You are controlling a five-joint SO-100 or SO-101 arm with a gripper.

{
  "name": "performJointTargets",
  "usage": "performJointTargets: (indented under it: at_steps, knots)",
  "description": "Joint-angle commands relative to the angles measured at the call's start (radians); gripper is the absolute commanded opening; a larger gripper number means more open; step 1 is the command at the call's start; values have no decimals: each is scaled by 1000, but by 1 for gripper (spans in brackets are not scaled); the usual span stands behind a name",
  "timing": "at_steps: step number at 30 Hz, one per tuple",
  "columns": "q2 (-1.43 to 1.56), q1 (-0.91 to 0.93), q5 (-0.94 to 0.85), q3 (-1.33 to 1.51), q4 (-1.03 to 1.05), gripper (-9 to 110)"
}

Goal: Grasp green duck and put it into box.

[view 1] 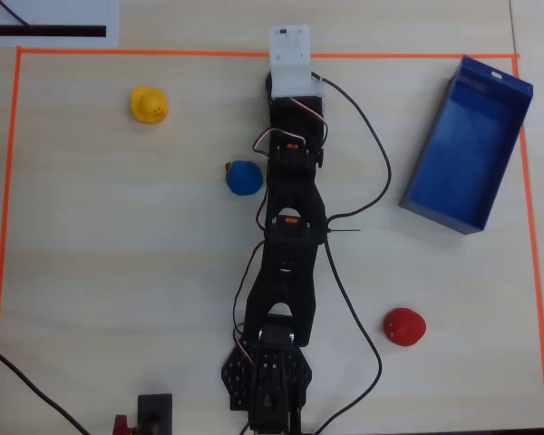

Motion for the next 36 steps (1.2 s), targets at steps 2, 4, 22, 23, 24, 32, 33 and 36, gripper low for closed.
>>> performJointTargets:
  at_steps: [2, 4, 22, 23, 24, 32, 33, 36]
  knots:
    - [38, -5, -8, -41, 63, 0]
    - [55, -5, 0, -41, 84, 0]
    - [552, 233, 149, -189, 706, 0]
    - [552, 273, 149, -216, 738, 0]
    - [552, 314, 152, -242, 767, 0]
    - [526, 670, 110, -302, 850, 0]
    - [522, 701, 104, -290, 848, 0]
    - [509, 762, 86, -236, 816, 0]
